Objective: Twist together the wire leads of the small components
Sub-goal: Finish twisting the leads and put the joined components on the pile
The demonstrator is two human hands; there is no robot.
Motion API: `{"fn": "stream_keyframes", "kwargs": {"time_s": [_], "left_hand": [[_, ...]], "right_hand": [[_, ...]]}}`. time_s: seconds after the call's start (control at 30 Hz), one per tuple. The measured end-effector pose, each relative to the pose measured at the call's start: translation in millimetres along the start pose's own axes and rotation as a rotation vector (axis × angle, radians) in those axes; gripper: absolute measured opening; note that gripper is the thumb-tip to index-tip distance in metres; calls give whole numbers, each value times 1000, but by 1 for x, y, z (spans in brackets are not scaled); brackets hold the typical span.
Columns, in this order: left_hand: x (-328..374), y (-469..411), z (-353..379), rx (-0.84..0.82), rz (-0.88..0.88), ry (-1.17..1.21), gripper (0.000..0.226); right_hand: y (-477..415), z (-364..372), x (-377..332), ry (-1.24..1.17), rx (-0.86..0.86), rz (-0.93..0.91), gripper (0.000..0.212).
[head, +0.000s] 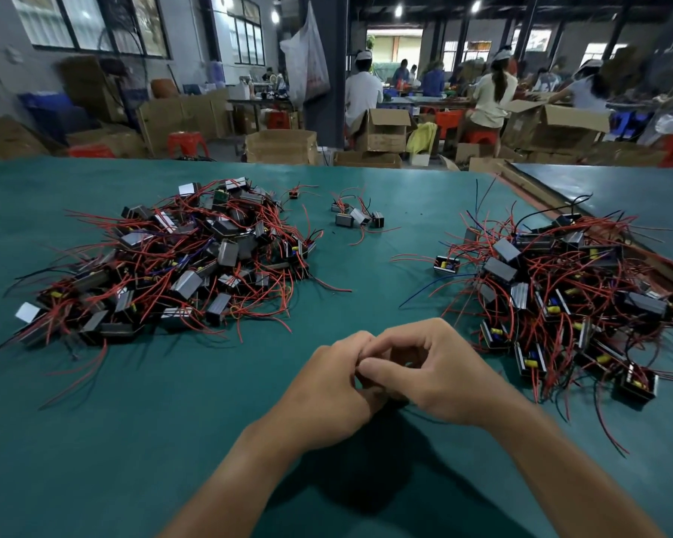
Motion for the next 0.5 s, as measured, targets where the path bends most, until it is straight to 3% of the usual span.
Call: {"fn": "stream_keyframes", "kwargs": {"time_s": [0.13,0.5], "left_hand": [[2,0,1,11,-17,7,32],[1,-4,-3,216,-81,335,9]], "right_hand": [[-2,1,3,7,57,31,10],[-5,-13,12,92,319,120,15]]}}
Point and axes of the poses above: each hand's wrist, its own y-axis away from the middle knuckle, its own z-axis out of the palm, x = y × z, the point moved 3 cm from there along -y, towards the middle knuckle, and after that the axes turned 1 degree about -x, right-handed, at the moved point
